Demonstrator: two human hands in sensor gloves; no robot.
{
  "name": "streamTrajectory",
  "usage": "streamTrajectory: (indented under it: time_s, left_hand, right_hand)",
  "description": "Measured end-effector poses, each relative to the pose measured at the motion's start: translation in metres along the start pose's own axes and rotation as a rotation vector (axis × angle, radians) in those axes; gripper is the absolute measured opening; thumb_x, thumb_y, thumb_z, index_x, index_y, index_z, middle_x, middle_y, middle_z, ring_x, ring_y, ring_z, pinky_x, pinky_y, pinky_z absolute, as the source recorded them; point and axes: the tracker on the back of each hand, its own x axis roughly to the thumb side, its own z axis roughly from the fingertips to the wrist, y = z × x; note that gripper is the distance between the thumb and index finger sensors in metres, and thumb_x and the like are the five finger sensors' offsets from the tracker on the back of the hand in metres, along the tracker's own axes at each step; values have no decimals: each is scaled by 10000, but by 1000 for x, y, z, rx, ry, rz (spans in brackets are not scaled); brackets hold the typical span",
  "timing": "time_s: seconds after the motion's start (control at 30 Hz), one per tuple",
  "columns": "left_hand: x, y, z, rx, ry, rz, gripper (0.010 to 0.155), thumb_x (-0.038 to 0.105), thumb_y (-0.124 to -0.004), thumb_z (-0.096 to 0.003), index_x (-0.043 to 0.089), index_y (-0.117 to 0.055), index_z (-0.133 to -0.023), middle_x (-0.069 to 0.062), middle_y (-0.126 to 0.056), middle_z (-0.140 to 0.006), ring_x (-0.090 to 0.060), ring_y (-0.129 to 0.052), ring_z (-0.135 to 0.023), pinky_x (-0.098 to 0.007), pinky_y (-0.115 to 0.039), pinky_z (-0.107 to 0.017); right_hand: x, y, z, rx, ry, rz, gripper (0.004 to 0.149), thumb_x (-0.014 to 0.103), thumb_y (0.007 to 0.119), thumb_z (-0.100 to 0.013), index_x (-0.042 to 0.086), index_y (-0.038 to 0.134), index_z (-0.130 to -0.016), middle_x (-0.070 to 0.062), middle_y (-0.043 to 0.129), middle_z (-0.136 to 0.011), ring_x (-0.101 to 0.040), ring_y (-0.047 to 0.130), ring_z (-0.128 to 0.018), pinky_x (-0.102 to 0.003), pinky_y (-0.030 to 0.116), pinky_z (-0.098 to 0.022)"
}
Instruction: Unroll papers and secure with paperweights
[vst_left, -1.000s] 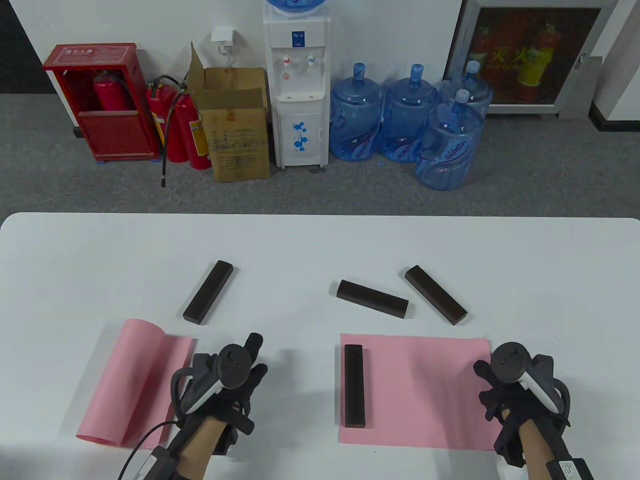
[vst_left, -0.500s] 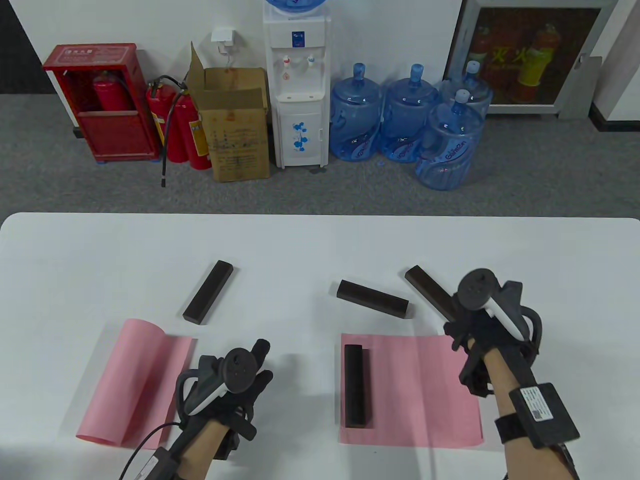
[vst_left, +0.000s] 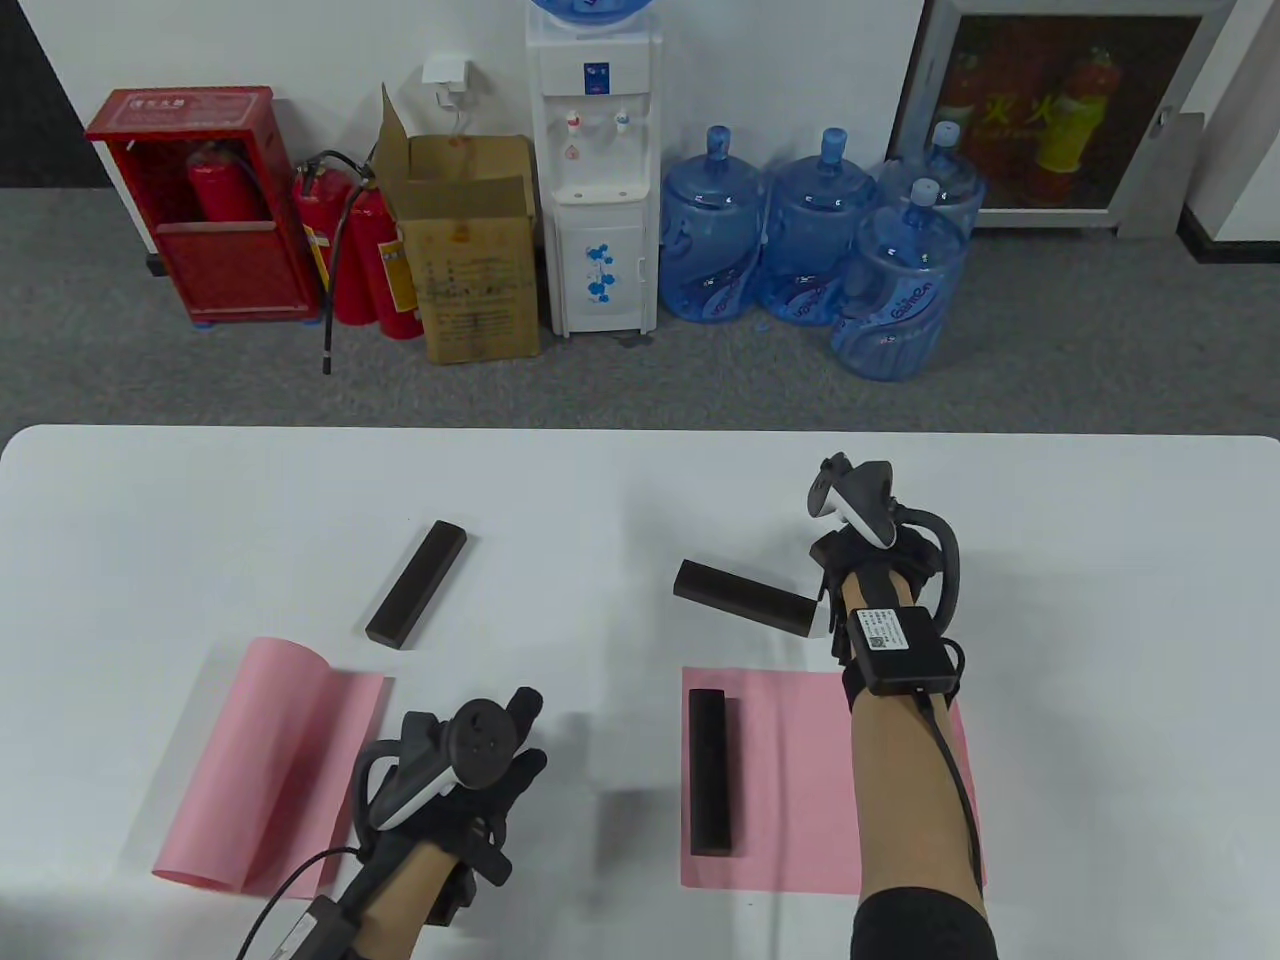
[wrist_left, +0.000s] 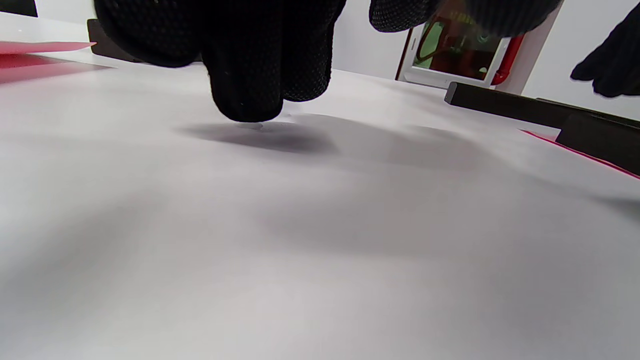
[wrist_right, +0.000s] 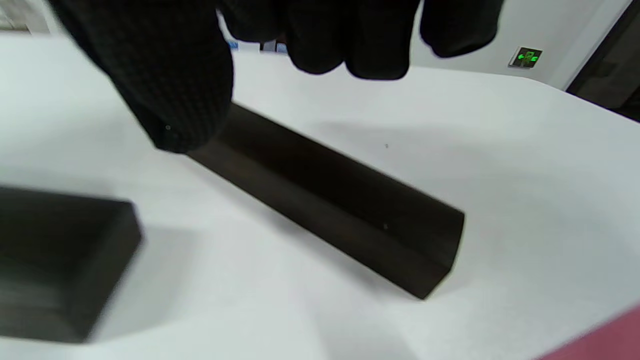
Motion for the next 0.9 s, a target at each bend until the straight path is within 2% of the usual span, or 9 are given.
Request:
streamTrajectory:
  time_s: [0.17, 0.27, 0.5, 0.63, 0.73, 0.9]
  left_hand:
    - [0, -1, 0, -2, -3, 0, 660, 607, -616, -485, 449, -448, -1103, -127, -764, -1071, -349, -898, -801, -569, -690, -629]
    - [0, -2, -1, -9, -2, -5, 658, 607, -617, -484, 451, -450, -1101, -126, -762, -1072, -346, -894, -802, -568, -689, -631]
    - [0, -2, -1, 0, -3, -3, 660, 607, -617, -485, 449, -447, -1103, -128, -759, -1074, -348, -897, -803, -569, -690, -630]
    - [-1, 2, 0, 32, 0, -11, 661, 606, -617, -485, 451, -444, -1103, -128, -740, -1089, -360, -885, -827, -570, -686, -631]
    - [-1, 11, 3, 110, 4, -75, 661, 608, -616, -484, 452, -443, -1103, -123, -727, -1102, -361, -880, -847, -571, -687, -633]
    - [1, 19, 9, 139, 0, -42, 664, 608, -615, -486, 451, -438, -1106, -125, -705, -1118, -372, -864, -873, -584, -675, -645]
  right_hand:
    - [1, 18, -15, 20, -1, -6, 835, 354, 918, -381, 251, 464, -1074, -42, 618, -1058, -324, 731, -963, -573, 566, -733]
    - [0, 21, -16, -71, -11, 17, 814, 328, 932, -365, 255, 512, -1058, -33, 690, -1005, -300, 837, -868, -545, 618, -710]
    - [-11, 0, 2, -145, -9, -9, 798, 335, 931, -357, 250, 541, -1048, -29, 722, -987, -288, 872, -836, -531, 647, -695]
    - [-28, -31, 26, -195, -15, -98, 803, 358, 933, -357, 225, 548, -1049, -49, 739, -970, -292, 897, -795, -525, 673, -670]
    - [-43, -49, 49, -241, -54, -146, 817, 393, 940, -344, 193, 567, -1043, -74, 783, -928, -288, 947, -722, -503, 728, -618]
    - [-71, -60, 96, -292, -130, -152, 854, 469, 959, -307, 130, 624, -1016, -102, 880, -825, -242, 1067, -558, -441, 861, -469]
